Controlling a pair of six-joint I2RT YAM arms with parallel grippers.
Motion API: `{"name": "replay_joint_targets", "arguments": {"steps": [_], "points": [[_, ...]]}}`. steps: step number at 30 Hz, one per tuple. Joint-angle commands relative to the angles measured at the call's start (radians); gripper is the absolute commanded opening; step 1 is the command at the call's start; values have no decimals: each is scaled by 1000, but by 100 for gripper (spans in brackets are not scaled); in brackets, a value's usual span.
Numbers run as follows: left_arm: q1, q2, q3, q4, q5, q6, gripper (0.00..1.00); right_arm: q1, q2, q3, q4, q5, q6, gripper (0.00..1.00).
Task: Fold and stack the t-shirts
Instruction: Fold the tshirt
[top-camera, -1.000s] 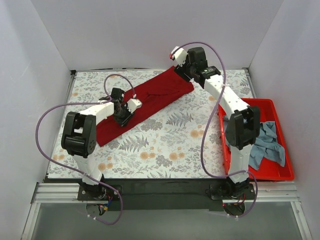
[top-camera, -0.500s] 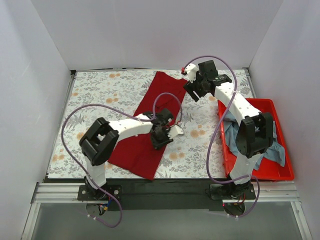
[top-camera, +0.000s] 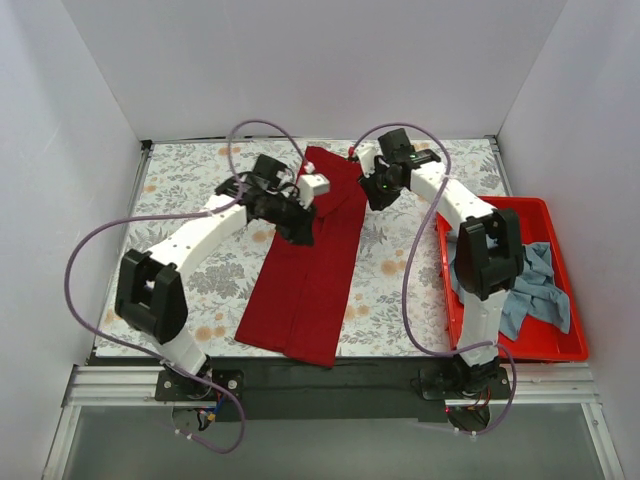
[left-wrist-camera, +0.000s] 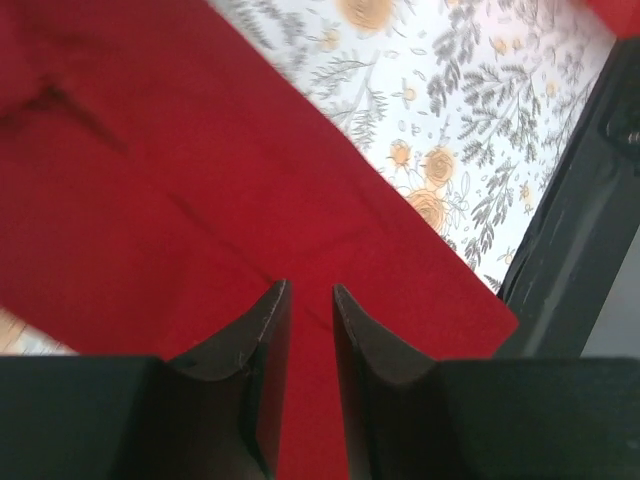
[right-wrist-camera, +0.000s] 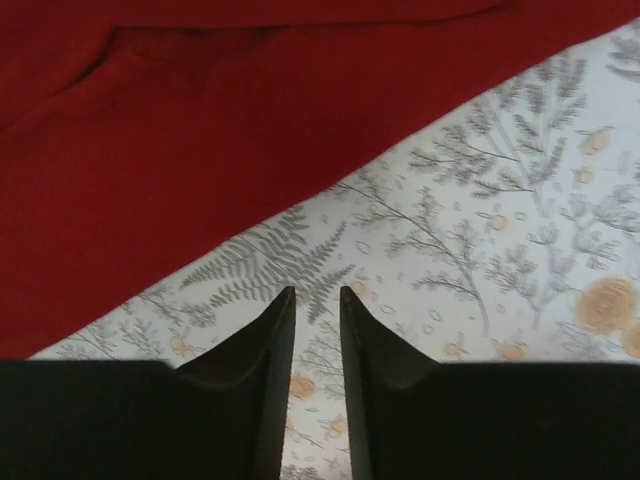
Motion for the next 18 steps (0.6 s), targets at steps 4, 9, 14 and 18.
{"name": "replay_joint_targets", "arguments": {"steps": [4, 9, 14, 18], "points": [[191, -135, -106, 59, 162, -105, 21, 108, 141, 100, -18, -30, 48, 24], [334, -174, -173, 111, 217, -172, 21, 147, 243, 126, -17, 59, 37, 13], [391, -195, -235, 151, 229, -206, 21, 144, 353, 189, -6, 201, 0, 10], [397, -189, -273, 189, 167, -232, 21, 98, 444, 325, 60, 274, -41, 10]]}}
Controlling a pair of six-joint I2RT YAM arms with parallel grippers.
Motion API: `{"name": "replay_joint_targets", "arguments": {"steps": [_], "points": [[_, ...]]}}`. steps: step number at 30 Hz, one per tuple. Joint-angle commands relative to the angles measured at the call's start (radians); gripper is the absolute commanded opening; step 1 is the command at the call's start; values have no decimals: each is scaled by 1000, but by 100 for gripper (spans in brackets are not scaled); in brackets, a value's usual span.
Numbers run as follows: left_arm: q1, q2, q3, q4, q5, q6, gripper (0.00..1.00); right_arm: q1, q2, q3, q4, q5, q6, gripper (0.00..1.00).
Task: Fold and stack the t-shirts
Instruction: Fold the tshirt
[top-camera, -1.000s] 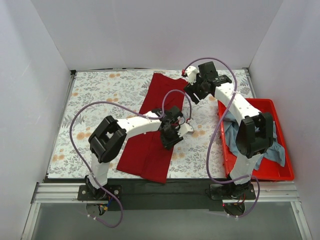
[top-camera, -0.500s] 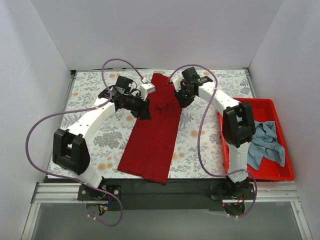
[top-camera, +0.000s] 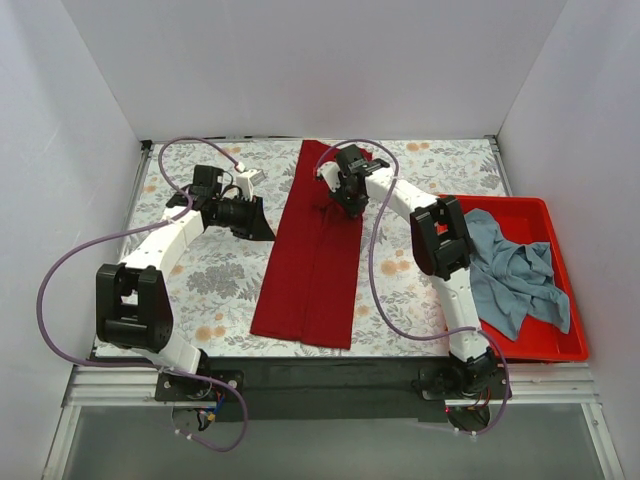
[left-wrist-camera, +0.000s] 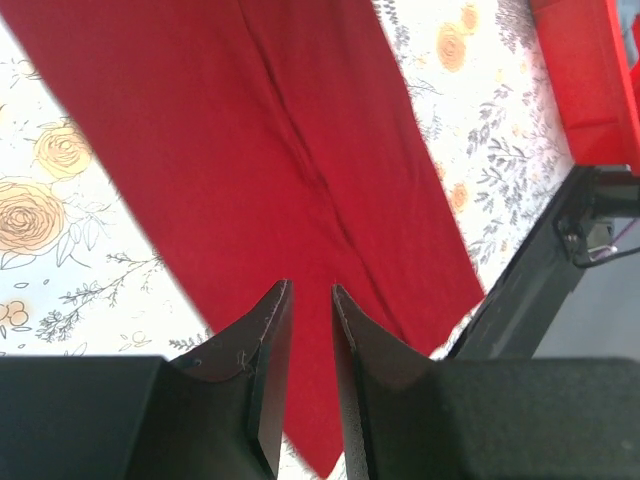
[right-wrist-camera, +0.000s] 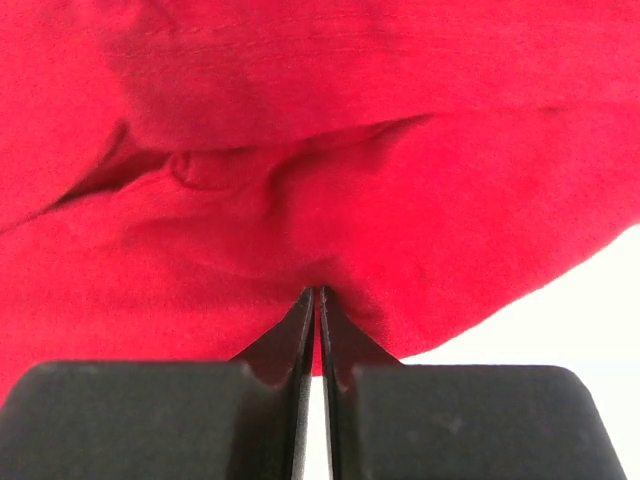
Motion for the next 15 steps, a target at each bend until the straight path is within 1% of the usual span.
{"name": "replay_joint_targets", "arguments": {"steps": [1, 4, 6, 9, 12, 13, 14, 15], "points": [[6, -43, -27, 68, -44, -42, 21, -56, 111, 112, 77, 124, -57, 10], [15, -16, -35, 86, -73, -48, 21, -68, 152, 185, 104, 140, -80, 11], [20, 3, -31, 98, -84, -54, 21, -67, 157, 186, 123, 129, -86, 12], [21, 36, -3, 105, -83, -47, 21, -70, 154, 205, 149, 124, -85, 16], [21, 30, 31, 106, -55, -18, 24, -71, 114, 228, 152, 97, -80, 29], [21, 21, 38, 111, -52, 7, 25, -71, 61, 223, 151, 85, -79, 46], [21, -5, 55, 114, -46, 22, 29, -71, 25, 208, 151, 69, -79, 54], [21, -25, 63, 115, -37, 34, 31, -71, -11, 196, 149, 33, -82, 58]]}}
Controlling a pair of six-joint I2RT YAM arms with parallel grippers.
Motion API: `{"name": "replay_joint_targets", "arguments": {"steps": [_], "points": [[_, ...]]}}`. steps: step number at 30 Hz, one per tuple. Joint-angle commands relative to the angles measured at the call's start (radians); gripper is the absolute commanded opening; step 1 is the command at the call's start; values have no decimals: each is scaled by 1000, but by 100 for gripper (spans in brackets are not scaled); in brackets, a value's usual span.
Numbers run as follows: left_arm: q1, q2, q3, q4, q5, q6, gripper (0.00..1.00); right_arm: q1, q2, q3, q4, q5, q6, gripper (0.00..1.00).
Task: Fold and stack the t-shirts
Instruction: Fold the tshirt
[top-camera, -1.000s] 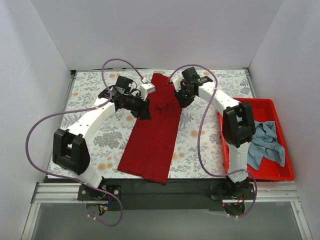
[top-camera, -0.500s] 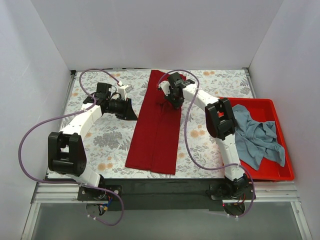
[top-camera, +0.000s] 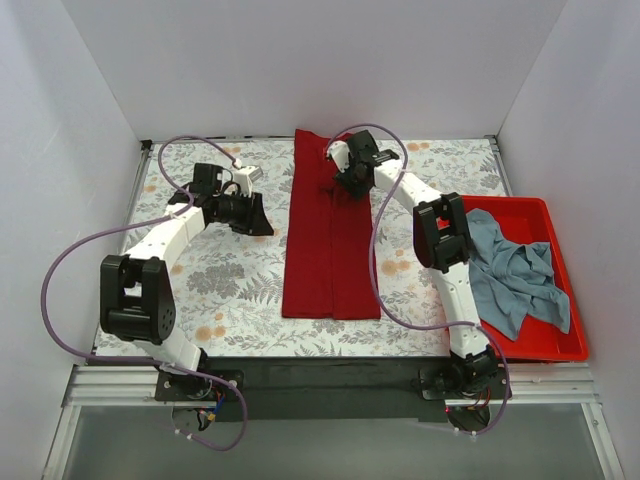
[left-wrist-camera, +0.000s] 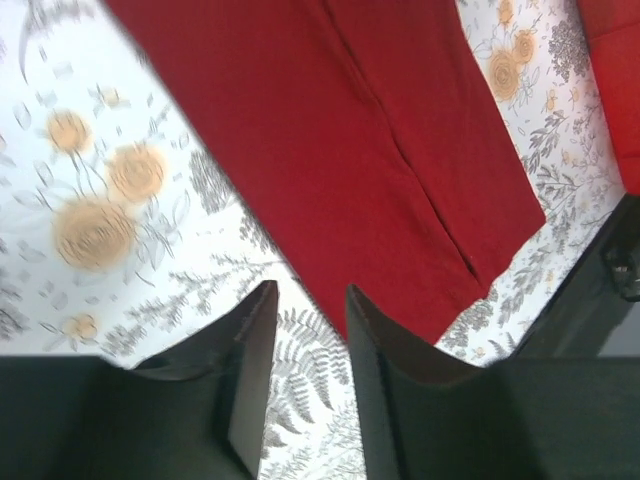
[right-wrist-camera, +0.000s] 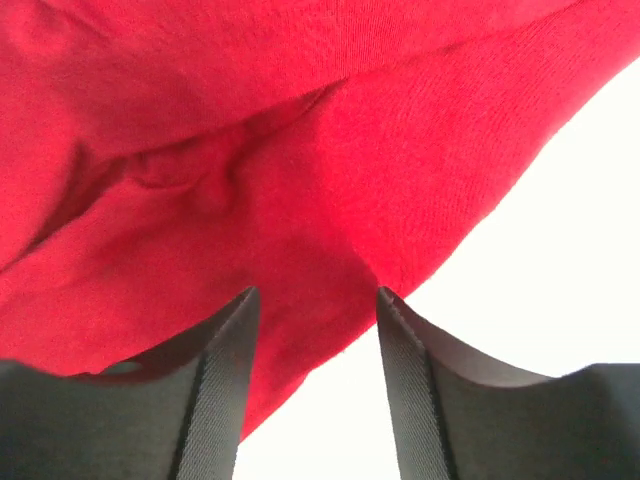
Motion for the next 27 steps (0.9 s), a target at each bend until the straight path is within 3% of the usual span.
{"name": "replay_joint_targets", "arguments": {"steps": [1, 4, 5, 7, 8, 12, 15, 18, 19, 21, 22, 27], "points": [[4, -96, 73, 45, 38, 85, 34, 2, -214, -5, 24, -92, -16, 67], [4, -183, 78, 78, 64, 126, 48, 2, -395, -76, 32, -190, -49, 87], [4, -206, 81, 80, 75, 160, 52, 2, -437, -91, 36, -211, -59, 89], [4, -254, 96, 86, 107, 192, 78, 2, -556, -146, 56, -277, -54, 98], [4, -266, 96, 89, 132, 221, 81, 2, -598, -169, 70, -293, -45, 98], [4, -327, 67, 108, 253, 303, 82, 3, -842, -390, 142, -438, -75, 98], [-5, -363, 34, 69, 315, 402, 83, 6, -997, -598, 96, -558, -198, 98], [-44, -371, -40, -27, 278, 526, 84, 23, -1156, -822, 1, -639, -342, 98], [-84, -375, -78, -100, 256, 660, 84, 37, -1193, -882, 1, -629, -358, 98], [-159, -416, -219, -128, 128, 750, 81, 81, -1276, -1065, -1, -572, -422, 98], [-233, -438, -270, -115, 93, 793, 80, 101, -1299, -1120, 1, -546, -450, 97], [-371, -545, -528, 16, 26, 827, 75, 183, -1375, -1394, 62, -495, -499, 87]]}}
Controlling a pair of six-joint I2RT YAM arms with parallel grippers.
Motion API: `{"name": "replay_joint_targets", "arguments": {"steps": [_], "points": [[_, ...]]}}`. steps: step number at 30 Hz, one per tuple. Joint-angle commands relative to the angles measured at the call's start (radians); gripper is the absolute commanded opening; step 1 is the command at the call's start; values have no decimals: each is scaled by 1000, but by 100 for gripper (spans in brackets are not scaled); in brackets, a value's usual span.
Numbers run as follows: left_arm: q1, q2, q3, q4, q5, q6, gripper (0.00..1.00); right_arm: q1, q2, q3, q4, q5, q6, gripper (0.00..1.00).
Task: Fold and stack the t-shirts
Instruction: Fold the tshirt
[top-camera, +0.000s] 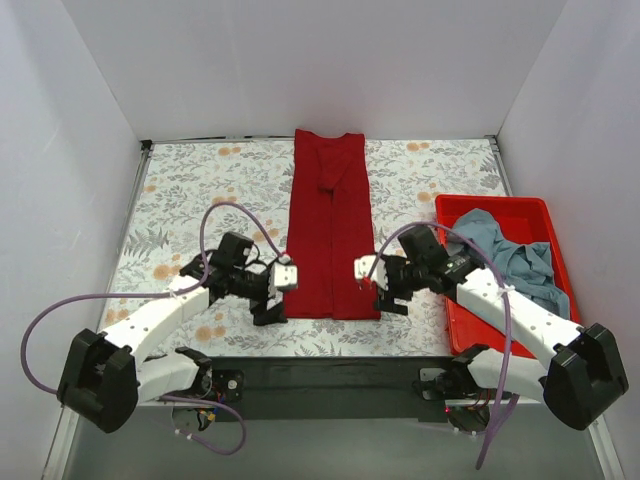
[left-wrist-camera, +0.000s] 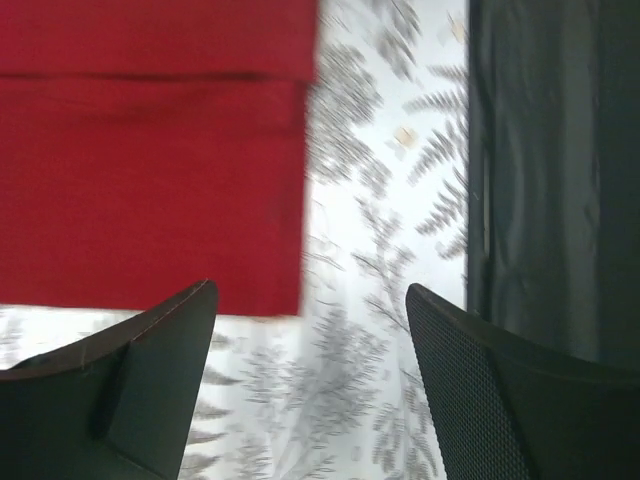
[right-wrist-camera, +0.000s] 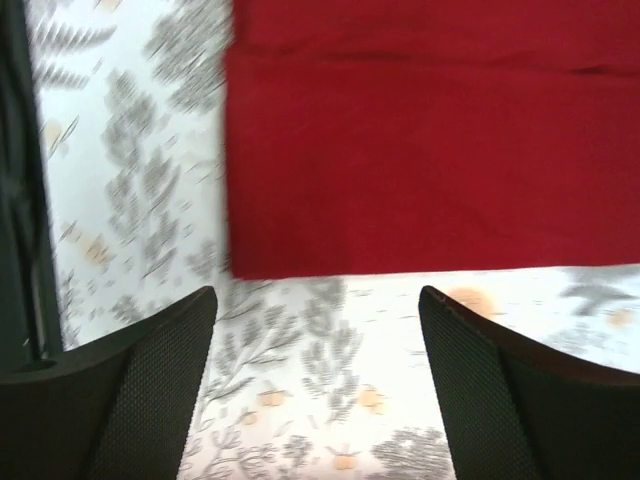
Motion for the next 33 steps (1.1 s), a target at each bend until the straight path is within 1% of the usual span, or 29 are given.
{"name": "replay_joint_targets", "arguments": {"steps": [1, 5, 7, 9, 12, 13, 17, 18, 19, 23, 26, 27, 30, 31, 33], "points": [[-78, -76, -81, 61, -67, 117, 74, 42, -67, -81, 52, 13, -92, 84], [-147, -35, -136, 155, -101, 85, 67, 89, -42, -152, 108, 28, -108, 79], [-172, 8, -147, 202, -121, 73, 63, 115, -13, -172, 123, 30, -105, 74], [-183, 41, -150, 221, -129, 65, 60, 129, 8, -181, 146, 37, -94, 73], [-187, 87, -152, 265, -153, 53, 57, 137, 47, -187, 177, 53, -109, 71], [-189, 96, -153, 287, -158, 50, 56, 137, 59, -192, 181, 57, -115, 69], [-189, 157, -161, 302, -185, 63, 54, 140, 105, -215, 203, 62, -135, 64], [-189, 166, -164, 307, -196, 73, 54, 141, 122, -219, 212, 63, -135, 63], [-189, 176, -168, 313, -202, 82, 54, 143, 134, -221, 217, 65, -135, 58], [-189, 226, -171, 338, -219, 71, 52, 146, 202, -216, 226, 79, -131, 52], [-189, 259, -168, 335, -215, 82, 49, 160, 225, -221, 229, 80, -137, 50], [-191, 269, -168, 338, -216, 85, 44, 163, 232, -222, 232, 83, -134, 49], [-191, 311, -158, 338, -224, 87, 35, 171, 261, -218, 230, 96, -125, 39], [-191, 327, -153, 338, -224, 85, 29, 171, 269, -215, 232, 100, -123, 31], [-194, 335, -148, 338, -224, 80, 22, 172, 291, -210, 230, 109, -117, 19]]}}
